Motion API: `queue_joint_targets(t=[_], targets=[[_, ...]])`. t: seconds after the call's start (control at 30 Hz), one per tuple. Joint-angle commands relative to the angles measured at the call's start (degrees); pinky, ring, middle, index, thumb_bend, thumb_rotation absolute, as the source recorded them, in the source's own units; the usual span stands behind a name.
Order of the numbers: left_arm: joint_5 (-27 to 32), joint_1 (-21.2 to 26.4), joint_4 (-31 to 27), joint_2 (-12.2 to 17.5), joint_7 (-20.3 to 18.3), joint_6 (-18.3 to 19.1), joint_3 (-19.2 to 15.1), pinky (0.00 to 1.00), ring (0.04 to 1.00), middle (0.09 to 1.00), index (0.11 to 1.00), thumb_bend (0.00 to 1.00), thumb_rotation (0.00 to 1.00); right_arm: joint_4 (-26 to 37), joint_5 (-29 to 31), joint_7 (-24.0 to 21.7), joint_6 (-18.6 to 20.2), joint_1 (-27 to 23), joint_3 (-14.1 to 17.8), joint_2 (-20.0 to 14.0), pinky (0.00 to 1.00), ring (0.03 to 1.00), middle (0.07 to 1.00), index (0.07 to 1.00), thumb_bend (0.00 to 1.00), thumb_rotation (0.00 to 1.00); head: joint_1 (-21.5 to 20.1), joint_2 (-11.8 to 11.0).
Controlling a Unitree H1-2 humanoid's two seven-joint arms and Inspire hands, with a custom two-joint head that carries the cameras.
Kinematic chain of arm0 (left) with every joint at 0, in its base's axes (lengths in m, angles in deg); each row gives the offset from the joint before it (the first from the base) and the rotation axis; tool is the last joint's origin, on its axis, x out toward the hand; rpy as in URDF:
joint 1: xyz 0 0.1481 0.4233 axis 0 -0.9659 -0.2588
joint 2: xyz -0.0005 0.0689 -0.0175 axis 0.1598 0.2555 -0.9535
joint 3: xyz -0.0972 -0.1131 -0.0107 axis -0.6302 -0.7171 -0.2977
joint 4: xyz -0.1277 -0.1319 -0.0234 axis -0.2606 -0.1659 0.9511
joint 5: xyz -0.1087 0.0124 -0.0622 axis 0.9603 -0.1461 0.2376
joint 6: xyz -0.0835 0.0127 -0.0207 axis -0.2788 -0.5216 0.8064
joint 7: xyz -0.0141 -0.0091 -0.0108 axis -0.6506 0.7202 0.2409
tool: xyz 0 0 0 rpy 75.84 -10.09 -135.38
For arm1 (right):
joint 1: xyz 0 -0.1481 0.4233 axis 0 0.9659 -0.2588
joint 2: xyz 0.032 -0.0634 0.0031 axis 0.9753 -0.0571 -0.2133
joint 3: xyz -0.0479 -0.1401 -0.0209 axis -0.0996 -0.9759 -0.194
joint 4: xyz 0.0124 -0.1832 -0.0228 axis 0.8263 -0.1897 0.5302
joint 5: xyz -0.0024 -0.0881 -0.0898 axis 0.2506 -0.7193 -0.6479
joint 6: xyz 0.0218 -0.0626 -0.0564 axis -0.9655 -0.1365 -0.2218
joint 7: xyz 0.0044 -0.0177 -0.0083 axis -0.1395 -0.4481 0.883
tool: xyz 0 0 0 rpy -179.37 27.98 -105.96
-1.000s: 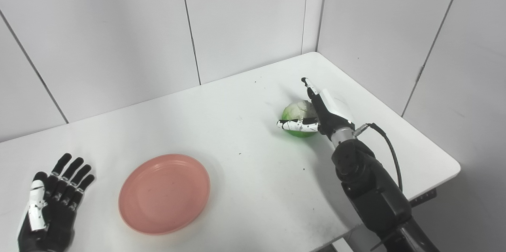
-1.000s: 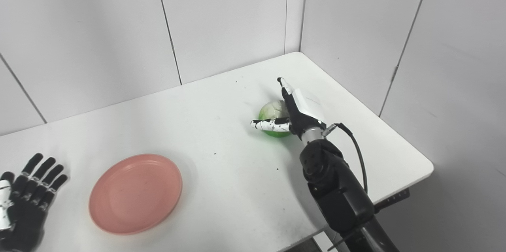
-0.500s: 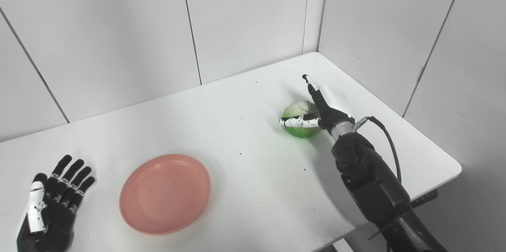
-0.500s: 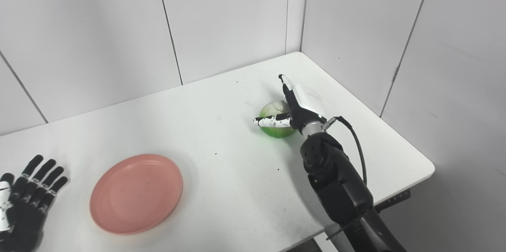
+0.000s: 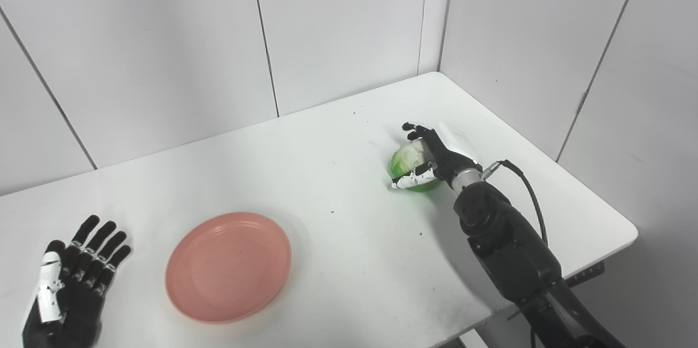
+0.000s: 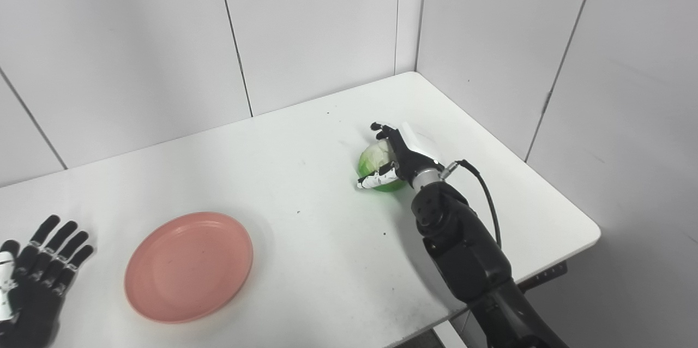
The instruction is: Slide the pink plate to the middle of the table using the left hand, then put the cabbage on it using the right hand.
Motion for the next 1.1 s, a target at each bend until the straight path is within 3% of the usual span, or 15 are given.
queue_joint_targets(t=[0.0,0.07,0.13,0.17,0.2,0.23,0.27,0.33,0.77,1.07], targets=[[-0.6,-2.3,1.3,0.7,0.6,3.9,0.7,0.88,0.864,0.87,0.859,0.41,1.0,0.1,-0.2,-0.4,-0.6,-1.8,-1.0,-1.8,0.71,0.755,0.775,0.794,1.0,0.08,0.0,-0.1],[-0.6,-2.4,1.3,0.8,0.4,3.8,0.7,0.88,0.865,0.871,0.859,0.41,1.0,-0.3,-1.0,-0.2,-0.6,-1.8,-1.9,-2.4,0.7,0.754,0.777,0.796,1.0,0.07,0.0,-0.1],[-0.5,-2.4,1.1,0.7,0.4,4.0,0.7,0.88,0.866,0.87,0.859,0.41,1.0,-0.6,-2.3,1.2,-1.1,-1.7,-3.0,-3.0,0.63,0.676,0.71,0.73,0.95,0.02,0.0,0.3],[-0.5,-2.5,1.0,0.7,0.5,4.1,0.7,0.87,0.865,0.869,0.857,0.41,1.0,-0.9,-3.2,2.3,-1.6,-1.6,-3.4,-3.2,0.54,0.586,0.632,0.652,0.88,0.01,0.0,0.3],[-0.5,-2.5,0.9,0.7,0.5,4.2,0.7,0.87,0.865,0.869,0.857,0.41,1.0,-1.2,-3.8,3.4,-2.0,-1.6,-3.7,-3.3,0.53,0.576,0.623,0.642,0.87,0.01,0.0,0.3],[-0.5,-2.5,0.9,0.7,0.4,4.2,0.7,0.87,0.865,0.869,0.856,0.41,1.0,-1.5,-4.6,4.4,-2.1,-1.6,-4.1,-3.5,0.5,0.541,0.552,0.577,0.7,0.0,0.0,0.3],[-0.5,-2.4,1.1,0.8,0.2,4.0,0.8,0.87,0.865,0.869,0.858,0.41,1.0,-2.0,-5.4,5.5,-2.1,-1.7,-4.4,-3.5,0.48,0.479,0.527,0.546,0.61,0.0,0.0,0.3],[-0.6,-2.4,1.2,0.8,0.2,3.8,0.8,0.87,0.866,0.869,0.859,0.42,1.0,-2.9,-6.7,7.4,-2.4,-1.9,-5.0,-3.6,0.48,0.427,0.52,0.493,0.53,0.0,0.0,0.3],[-0.8,-2.6,0.9,0.8,0.0,3.3,1.3,0.88,0.864,0.868,0.859,0.42,1.0,-2.6,-7.2,9.1,-1.9,-1.8,-4.3,-3.2,0.44,0.411,0.53,0.481,0.52,0.0,0.5,0.7],[-1.4,-2.6,0.6,0.2,0.9,3.1,1.7,0.87,0.854,0.857,0.849,0.43,1.0,0.9,-7.8,9.1,-1.2,-1.1,-3.5,-3.1,0.4,0.394,0.511,0.504,0.52,0.0,1.4,0.6]])
